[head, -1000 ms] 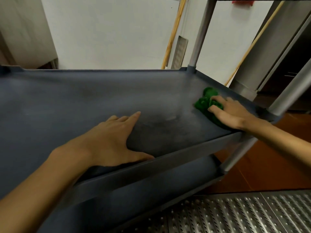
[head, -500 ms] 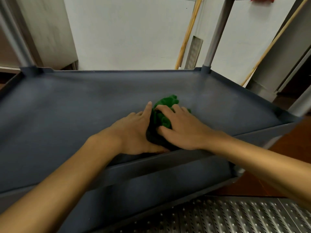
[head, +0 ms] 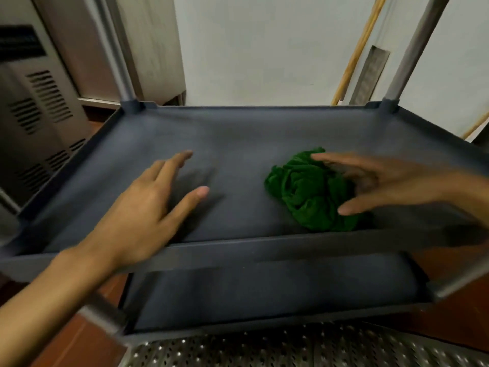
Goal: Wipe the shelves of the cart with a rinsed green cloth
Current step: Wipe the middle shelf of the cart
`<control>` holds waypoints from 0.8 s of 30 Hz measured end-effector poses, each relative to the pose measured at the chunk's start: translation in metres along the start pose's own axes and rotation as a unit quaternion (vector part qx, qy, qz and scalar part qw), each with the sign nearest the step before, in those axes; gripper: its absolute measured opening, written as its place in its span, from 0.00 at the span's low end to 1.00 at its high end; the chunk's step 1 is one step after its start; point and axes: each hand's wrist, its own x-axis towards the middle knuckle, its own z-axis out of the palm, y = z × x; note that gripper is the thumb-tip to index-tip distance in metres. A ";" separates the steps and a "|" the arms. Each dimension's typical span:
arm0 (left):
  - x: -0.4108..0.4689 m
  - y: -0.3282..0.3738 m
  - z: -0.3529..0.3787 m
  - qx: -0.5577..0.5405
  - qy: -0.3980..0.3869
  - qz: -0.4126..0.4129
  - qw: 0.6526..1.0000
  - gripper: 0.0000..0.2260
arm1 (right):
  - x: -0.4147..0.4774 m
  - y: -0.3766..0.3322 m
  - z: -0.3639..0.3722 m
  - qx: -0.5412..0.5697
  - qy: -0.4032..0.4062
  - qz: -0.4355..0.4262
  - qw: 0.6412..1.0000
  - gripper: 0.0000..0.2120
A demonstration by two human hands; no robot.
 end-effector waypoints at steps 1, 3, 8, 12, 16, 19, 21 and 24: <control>-0.006 -0.012 -0.009 0.015 0.016 -0.009 1.000 0.31 | 0.000 0.003 -0.002 -0.012 -0.004 0.001 1.000 0.42; -0.018 -0.040 -0.026 0.043 0.049 -0.028 0.997 0.29 | 0.006 0.009 -0.003 -0.036 -0.011 0.008 0.999 0.46; -0.035 -0.061 -0.037 0.013 0.091 -0.073 0.993 0.27 | 0.042 0.012 0.005 -0.091 -0.009 -0.013 0.996 0.54; -0.033 -0.054 -0.030 0.002 0.070 -0.094 0.993 0.32 | 0.066 -0.005 0.022 -0.100 -0.015 -0.053 0.993 0.53; -0.031 -0.053 -0.029 -0.021 0.064 -0.101 0.993 0.33 | 0.085 -0.049 0.044 -0.160 0.003 -0.115 0.980 0.47; -0.030 -0.052 -0.028 -0.030 0.068 -0.102 0.992 0.33 | 0.101 -0.089 0.066 -0.217 0.007 -0.138 0.966 0.45; -0.030 -0.052 -0.028 -0.035 0.077 -0.101 0.991 0.34 | 0.114 -0.114 0.081 -0.241 0.000 -0.136 0.961 0.46; -0.031 -0.050 -0.028 -0.043 0.091 -0.094 0.990 0.36 | 0.139 -0.146 0.106 -0.269 0.002 -0.162 0.949 0.46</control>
